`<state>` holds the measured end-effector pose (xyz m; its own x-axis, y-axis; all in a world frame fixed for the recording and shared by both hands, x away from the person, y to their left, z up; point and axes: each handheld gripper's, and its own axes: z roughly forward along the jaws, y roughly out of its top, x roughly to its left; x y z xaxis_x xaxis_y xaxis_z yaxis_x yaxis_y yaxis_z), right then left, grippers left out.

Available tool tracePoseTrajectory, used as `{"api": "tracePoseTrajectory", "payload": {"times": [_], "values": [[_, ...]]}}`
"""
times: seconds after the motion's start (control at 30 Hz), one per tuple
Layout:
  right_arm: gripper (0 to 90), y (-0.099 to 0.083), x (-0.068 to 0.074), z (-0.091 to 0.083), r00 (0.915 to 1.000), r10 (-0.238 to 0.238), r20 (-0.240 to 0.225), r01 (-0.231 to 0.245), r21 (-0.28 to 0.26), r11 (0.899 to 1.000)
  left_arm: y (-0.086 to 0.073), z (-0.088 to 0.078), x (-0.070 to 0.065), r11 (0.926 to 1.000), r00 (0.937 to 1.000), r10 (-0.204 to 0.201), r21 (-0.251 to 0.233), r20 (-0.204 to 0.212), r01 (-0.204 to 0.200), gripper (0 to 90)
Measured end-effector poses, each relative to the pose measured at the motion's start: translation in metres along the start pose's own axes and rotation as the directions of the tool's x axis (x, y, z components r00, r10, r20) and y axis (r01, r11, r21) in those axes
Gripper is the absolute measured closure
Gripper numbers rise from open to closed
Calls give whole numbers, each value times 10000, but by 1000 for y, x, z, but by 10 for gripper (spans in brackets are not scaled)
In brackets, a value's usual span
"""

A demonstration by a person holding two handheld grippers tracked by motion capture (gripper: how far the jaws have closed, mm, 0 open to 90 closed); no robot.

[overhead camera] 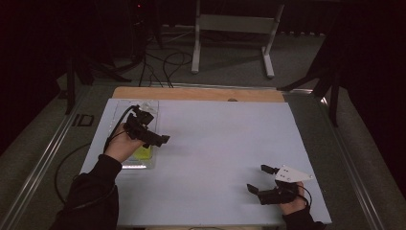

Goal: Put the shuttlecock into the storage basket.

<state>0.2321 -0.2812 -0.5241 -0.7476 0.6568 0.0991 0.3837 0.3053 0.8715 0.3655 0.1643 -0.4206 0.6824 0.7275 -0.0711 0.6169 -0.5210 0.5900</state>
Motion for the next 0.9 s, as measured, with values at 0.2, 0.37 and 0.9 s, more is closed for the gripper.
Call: {"api": "tracePoseTrajectory", "payload": {"times": [0.2,0.37,0.9], "values": [[89,0,0,0,10000,-7,-12,7,16,10000,7,-1,-11,9988,9986,294,-399,441,-276,1],[89,0,0,0,10000,12,-18,-12,54,10000,13,2,-22,9960,9948,618,-688,804,-564,2],[89,0,0,-1,10000,48,-22,-48,26,10000,20,18,-55,9838,9606,1654,-1053,2232,-1450,2]]}}
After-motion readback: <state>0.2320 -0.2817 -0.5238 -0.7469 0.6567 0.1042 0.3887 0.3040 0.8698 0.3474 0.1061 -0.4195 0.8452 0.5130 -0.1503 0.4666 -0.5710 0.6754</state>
